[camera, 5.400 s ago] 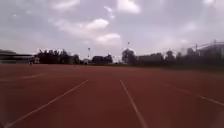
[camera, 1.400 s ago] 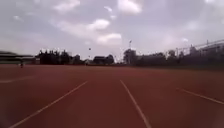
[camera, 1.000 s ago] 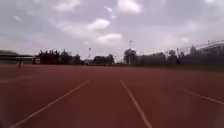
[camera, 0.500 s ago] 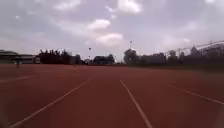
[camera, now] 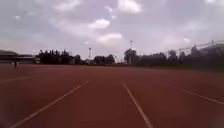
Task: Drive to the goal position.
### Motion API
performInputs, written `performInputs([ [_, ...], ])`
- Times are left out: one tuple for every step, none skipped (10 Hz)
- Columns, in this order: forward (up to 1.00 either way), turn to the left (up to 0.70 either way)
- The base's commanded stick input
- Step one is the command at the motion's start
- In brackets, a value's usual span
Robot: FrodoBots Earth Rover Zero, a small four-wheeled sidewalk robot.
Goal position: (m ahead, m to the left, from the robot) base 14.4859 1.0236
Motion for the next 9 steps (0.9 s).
performInputs([
  [0.45,0.00],
  [0.45,0.00],
  [0.45,0.00],
  [0.45,0.00],
  [0.45,0.00],
  [0.45,0.00],
  [0.45,0.00],
  [0.45,0.00],
  [0.45,0.00],
])
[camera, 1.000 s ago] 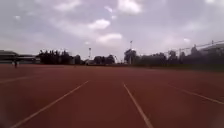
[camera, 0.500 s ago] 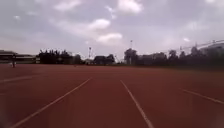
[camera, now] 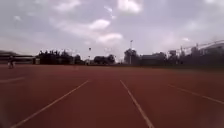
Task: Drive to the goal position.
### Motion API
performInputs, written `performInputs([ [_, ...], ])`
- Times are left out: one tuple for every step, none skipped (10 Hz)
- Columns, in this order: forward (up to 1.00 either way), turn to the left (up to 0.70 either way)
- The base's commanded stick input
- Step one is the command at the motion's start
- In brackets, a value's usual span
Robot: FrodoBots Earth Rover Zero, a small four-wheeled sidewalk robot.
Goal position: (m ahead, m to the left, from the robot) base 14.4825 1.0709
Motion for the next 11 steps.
performInputs([
  [0.45,0.00],
  [0.45,0.00],
  [0.45,0.00],
  [0.45,0.00],
  [0.45,0.00],
  [0.45,0.00],
  [0.45,0.00],
  [0.45,0.00],
  [0.45,0.00],
  [0.45,0.00],
  [0.45,0.00],
])
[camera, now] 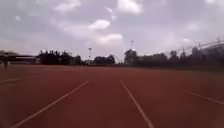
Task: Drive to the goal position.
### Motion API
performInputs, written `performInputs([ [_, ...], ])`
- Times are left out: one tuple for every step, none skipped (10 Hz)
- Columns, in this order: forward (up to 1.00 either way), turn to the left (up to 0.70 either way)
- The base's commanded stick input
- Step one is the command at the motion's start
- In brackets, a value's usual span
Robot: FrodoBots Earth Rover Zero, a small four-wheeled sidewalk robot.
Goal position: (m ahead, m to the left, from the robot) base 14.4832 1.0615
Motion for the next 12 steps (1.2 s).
performInputs([
  [0.45,0.00],
  [0.45,0.00],
  [0.45,0.00],
  [0.45,0.00],
  [0.45,0.00],
  [0.45,0.00],
  [0.45,0.00],
  [0.45,0.00],
  [0.45,0.00],
  [0.45,0.00],
  [0.45,0.00],
  [0.45,0.00],
])
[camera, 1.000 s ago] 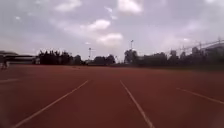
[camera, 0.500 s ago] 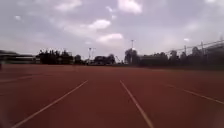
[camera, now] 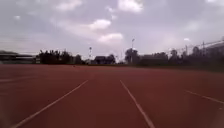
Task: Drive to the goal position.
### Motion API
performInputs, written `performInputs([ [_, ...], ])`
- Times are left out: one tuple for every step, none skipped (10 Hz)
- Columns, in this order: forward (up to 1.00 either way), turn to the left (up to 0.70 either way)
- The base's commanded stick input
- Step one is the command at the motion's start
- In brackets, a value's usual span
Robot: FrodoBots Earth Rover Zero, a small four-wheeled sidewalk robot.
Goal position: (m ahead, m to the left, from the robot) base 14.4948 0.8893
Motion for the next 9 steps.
performInputs([
  [0.45,0.00],
  [0.45,0.00],
  [0.45,0.00],
  [0.45,0.00],
  [0.45,0.00],
  [0.45,0.00],
  [0.45,0.00],
  [0.45,0.00],
  [0.45,0.00],
])
